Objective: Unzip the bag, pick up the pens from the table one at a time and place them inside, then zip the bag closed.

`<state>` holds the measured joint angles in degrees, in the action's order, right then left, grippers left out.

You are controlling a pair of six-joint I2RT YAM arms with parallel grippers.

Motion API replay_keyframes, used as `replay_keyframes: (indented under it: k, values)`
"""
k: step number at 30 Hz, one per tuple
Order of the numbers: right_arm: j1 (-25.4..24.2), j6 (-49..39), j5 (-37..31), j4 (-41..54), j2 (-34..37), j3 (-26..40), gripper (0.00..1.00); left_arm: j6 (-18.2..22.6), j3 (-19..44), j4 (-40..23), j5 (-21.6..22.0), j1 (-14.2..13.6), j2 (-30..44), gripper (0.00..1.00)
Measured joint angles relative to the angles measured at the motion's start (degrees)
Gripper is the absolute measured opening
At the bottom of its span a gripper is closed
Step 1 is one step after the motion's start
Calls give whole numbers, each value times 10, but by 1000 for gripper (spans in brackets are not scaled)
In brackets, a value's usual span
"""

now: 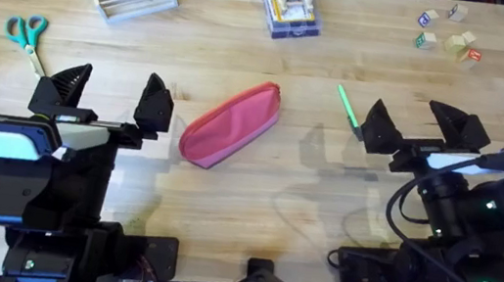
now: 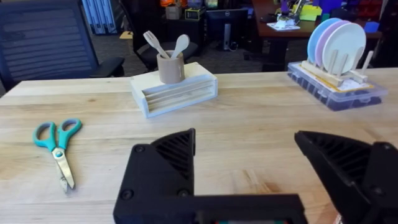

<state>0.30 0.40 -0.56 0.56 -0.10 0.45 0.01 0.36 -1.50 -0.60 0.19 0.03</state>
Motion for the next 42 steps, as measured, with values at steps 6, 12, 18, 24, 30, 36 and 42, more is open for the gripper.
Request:
replay_keyframes:
  k: [6,12,18,24,30,36,42]
  values:
    - [0,0,0,3,0,0,998,0,0,0,0,0,0,994]
    - [0,0,0,3,0,0,998,2,0,0,0,0,0,994]
    - [0,0,0,2,0,0,998,11,0,0,0,0,0,994]
    - [0,8,0,3,0,1,998,13,13,-37,0,0,0,994]
    - [0,24,2,103,2,61,996,15,157,-212,0,0,18,994]
    - [0,26,2,188,24,174,997,16,283,-312,0,0,93,994]
    - [0,26,2,267,91,286,997,16,401,-391,0,0,199,994]
